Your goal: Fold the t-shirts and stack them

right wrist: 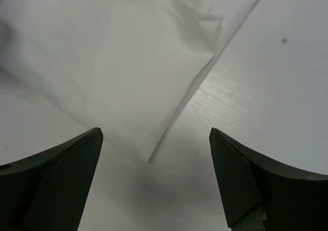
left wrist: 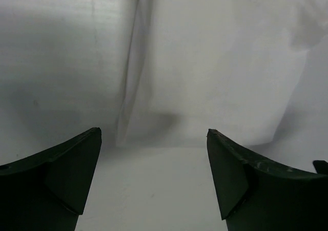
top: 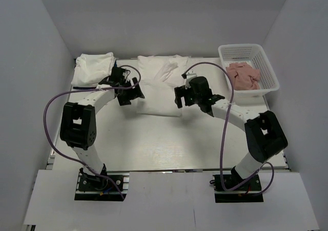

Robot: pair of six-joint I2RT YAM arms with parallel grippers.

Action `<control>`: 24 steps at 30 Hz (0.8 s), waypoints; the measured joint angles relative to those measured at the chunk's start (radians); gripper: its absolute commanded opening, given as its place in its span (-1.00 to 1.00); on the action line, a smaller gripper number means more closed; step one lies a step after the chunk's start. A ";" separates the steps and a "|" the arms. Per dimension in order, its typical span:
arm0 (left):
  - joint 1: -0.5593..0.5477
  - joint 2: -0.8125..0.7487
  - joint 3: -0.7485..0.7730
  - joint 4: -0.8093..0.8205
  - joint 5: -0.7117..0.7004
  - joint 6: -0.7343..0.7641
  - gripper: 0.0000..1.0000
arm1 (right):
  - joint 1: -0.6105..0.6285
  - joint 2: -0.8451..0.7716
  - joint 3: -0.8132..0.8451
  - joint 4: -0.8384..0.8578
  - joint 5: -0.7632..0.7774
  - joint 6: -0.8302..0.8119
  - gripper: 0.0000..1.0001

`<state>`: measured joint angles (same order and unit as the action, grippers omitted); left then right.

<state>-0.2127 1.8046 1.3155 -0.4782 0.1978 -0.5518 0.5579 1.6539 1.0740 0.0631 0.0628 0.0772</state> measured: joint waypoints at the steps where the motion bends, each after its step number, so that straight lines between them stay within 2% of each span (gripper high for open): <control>1: -0.002 -0.018 -0.053 -0.002 0.004 0.008 0.71 | 0.000 -0.026 -0.039 -0.002 -0.028 0.010 0.81; 6: -0.006 -0.017 -0.162 -0.003 0.012 0.024 0.30 | 0.001 -0.042 -0.114 -0.039 -0.120 -0.010 0.81; 13: -0.007 -0.007 -0.184 0.047 0.031 0.032 -0.01 | 0.003 -0.022 -0.179 -0.038 -0.199 -0.023 0.81; 16: -0.007 0.012 -0.186 0.077 0.048 0.035 -0.09 | 0.005 0.015 -0.180 -0.036 -0.212 -0.028 0.75; 20: -0.007 0.046 -0.190 0.100 0.070 0.033 -0.36 | 0.006 0.070 -0.161 -0.026 -0.216 -0.033 0.57; 21: -0.007 0.054 -0.190 0.107 0.076 0.033 -0.45 | 0.006 0.077 -0.154 -0.020 -0.214 -0.034 0.50; 22: -0.007 0.060 -0.190 0.115 0.082 0.030 -0.64 | 0.006 0.088 -0.152 -0.012 -0.215 -0.035 0.44; 23: -0.007 0.063 -0.190 0.121 0.085 0.024 -0.71 | 0.006 0.095 -0.151 -0.001 -0.215 -0.037 0.35; 24: -0.007 0.068 -0.190 0.127 0.087 0.024 -0.83 | 0.007 0.100 -0.145 0.000 -0.216 -0.036 0.17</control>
<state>-0.2199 1.8721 1.1255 -0.3515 0.2852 -0.5278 0.5648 1.7542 0.9291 0.0635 -0.1528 0.0410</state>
